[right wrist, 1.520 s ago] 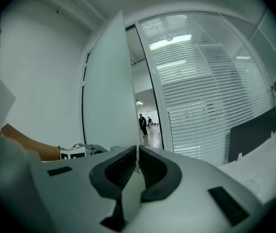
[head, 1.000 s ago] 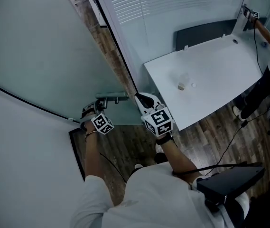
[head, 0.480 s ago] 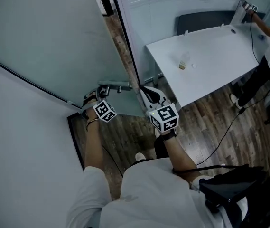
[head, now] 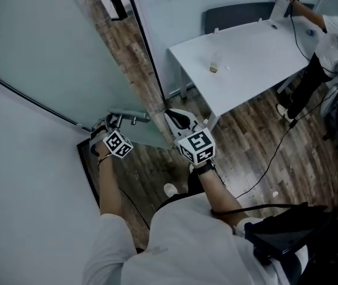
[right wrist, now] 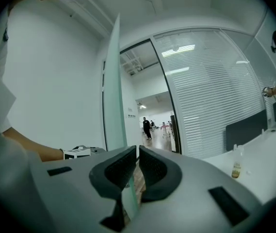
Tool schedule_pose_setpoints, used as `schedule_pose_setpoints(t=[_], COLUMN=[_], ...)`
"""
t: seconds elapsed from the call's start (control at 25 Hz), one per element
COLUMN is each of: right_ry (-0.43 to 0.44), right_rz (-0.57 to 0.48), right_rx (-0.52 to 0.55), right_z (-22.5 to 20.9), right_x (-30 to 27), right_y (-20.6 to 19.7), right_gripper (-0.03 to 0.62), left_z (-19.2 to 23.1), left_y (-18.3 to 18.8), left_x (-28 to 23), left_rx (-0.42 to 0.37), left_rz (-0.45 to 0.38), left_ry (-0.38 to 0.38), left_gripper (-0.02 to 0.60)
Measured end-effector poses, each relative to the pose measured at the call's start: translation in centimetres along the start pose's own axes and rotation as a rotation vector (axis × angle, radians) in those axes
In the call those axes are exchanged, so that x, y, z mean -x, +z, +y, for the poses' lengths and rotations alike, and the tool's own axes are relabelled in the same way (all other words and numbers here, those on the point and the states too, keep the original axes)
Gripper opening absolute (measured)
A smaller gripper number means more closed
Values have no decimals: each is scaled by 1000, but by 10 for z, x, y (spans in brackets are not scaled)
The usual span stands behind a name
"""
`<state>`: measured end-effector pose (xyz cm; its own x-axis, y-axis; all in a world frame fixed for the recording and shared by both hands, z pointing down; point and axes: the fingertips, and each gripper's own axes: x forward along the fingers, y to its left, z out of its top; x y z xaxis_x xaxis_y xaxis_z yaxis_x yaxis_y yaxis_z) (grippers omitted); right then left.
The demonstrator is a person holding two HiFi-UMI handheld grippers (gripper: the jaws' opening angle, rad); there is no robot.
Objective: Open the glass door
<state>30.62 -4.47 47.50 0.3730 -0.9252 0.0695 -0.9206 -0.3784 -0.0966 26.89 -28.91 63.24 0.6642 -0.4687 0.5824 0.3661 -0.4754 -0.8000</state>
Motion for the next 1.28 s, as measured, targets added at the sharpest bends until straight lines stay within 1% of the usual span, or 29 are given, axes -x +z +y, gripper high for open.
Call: schedule_pose_setpoints(t=[0.12,0.28,0.36,0.48,0.6,0.72,0.84,1.0,1.08,1.16,1.28], right_ry=[91,220,252,279,293,303,335,380,394,417,476], right_rz=[-5,-22,-20,20,24,0,-14,-6,11,37,69], right_rx=[22,56,60,46,60,85,116,167,202,240,306], right_z=[13,40,45,47,54,68,90,126,139,150,171], right_x=[-12,-25,-26,-27,-28,-32,-34,-34,-36,-38,-45], right_y=[5,30,32,17,14,23,28,21,14,6,-11], right_gripper=[3,3,3,3,3,5,5,8,22,52,94], left_z=[-18,-21,-24,-34,-33,-30,-35,-42,-43,-47,-57], left_y=[-11,-36,-44,-53,-61,-68,-76,-91,-99,-106,-119], left_x=[7,31,37,41,55,70,83,98,103,110,115], left_rx=[-8,-5,7,19,7,19,24,17,18,23,40], left_rz=[44,128,141,134,114,72,44,2,-22,-41,-72], left_ry=[-21,-24,-24,-22,4,52,67,85,102,112,123], left_gripper=[115,127,130,132,132,132,132,132,132,133,140])
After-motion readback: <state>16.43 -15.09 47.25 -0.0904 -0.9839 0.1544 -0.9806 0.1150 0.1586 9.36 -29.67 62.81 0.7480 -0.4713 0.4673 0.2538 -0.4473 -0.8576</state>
